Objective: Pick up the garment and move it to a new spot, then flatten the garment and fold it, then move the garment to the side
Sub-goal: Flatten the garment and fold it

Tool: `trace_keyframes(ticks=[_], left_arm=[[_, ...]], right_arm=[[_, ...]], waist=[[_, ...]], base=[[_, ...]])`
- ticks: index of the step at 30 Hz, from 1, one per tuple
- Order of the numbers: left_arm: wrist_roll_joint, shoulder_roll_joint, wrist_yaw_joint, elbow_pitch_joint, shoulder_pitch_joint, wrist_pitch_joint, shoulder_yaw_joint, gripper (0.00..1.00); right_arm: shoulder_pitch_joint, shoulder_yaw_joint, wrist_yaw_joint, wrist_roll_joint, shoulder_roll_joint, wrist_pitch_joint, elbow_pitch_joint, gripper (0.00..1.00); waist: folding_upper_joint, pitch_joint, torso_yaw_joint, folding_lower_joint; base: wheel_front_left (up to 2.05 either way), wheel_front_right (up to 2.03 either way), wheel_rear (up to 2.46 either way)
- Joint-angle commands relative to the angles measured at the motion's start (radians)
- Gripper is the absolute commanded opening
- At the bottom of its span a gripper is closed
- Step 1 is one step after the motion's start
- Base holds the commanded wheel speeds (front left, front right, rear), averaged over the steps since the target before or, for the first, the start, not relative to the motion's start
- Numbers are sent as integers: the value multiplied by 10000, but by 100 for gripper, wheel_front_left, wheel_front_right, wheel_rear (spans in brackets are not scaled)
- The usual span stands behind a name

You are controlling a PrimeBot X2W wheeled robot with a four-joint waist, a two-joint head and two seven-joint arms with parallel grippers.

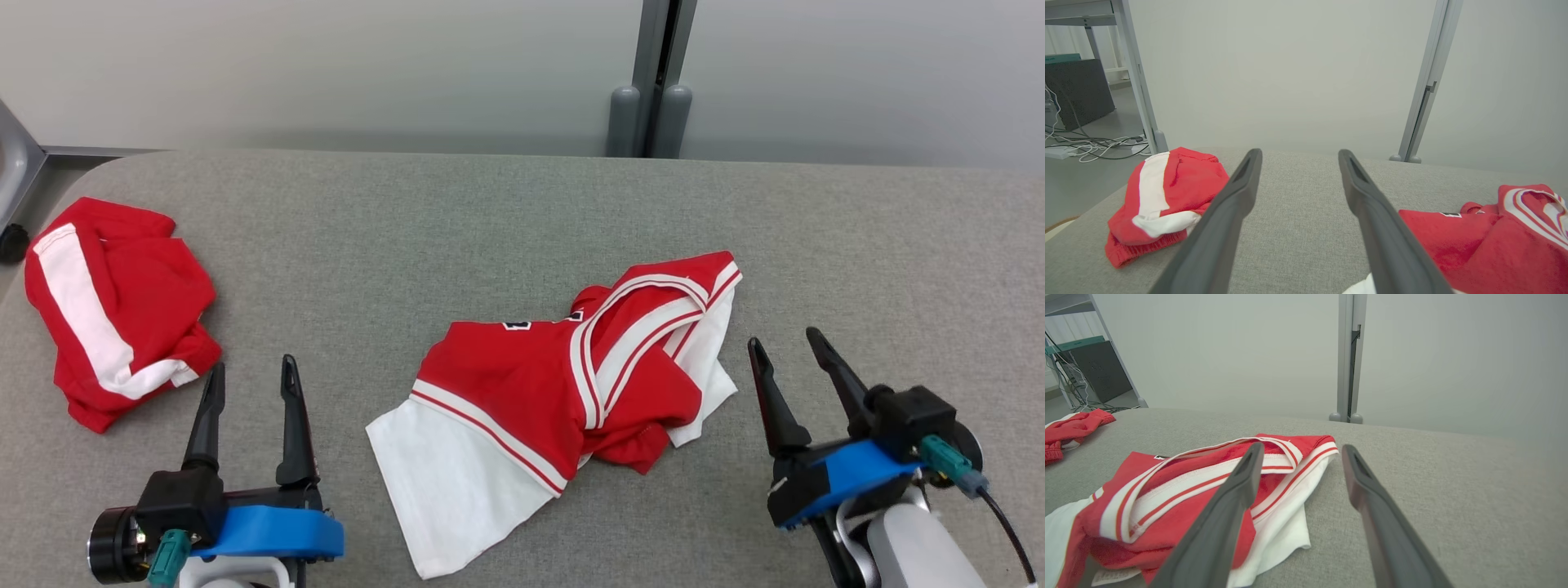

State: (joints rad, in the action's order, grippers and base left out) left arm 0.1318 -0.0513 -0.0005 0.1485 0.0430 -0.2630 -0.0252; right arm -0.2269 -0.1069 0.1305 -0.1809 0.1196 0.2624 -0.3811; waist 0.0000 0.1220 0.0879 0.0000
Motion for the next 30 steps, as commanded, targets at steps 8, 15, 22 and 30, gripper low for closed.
trace_keyframes(ticks=[8,15,22,30], left_arm=[[31,17,-68,70,324,-26,-291,100],[146,17,95,62,348,-26,-396,100],[220,16,170,38,359,-26,-458,100],[274,16,221,12,471,-26,-613,100]], right_arm=[[-1897,-780,5,184,95,-474,-615,100],[-2447,-2371,4,-402,236,-1307,-994,100],[-2195,-3909,4,-1332,647,-2446,-688,100],[-1917,-4949,5,-2194,923,-3037,-236,19]], waist=[[0,214,371,0],[0,371,577,0],[0,451,602,0],[0,565,658,0]], base=[[0,0,0],[0,0,0],[0,0,0],[0,0,0]])
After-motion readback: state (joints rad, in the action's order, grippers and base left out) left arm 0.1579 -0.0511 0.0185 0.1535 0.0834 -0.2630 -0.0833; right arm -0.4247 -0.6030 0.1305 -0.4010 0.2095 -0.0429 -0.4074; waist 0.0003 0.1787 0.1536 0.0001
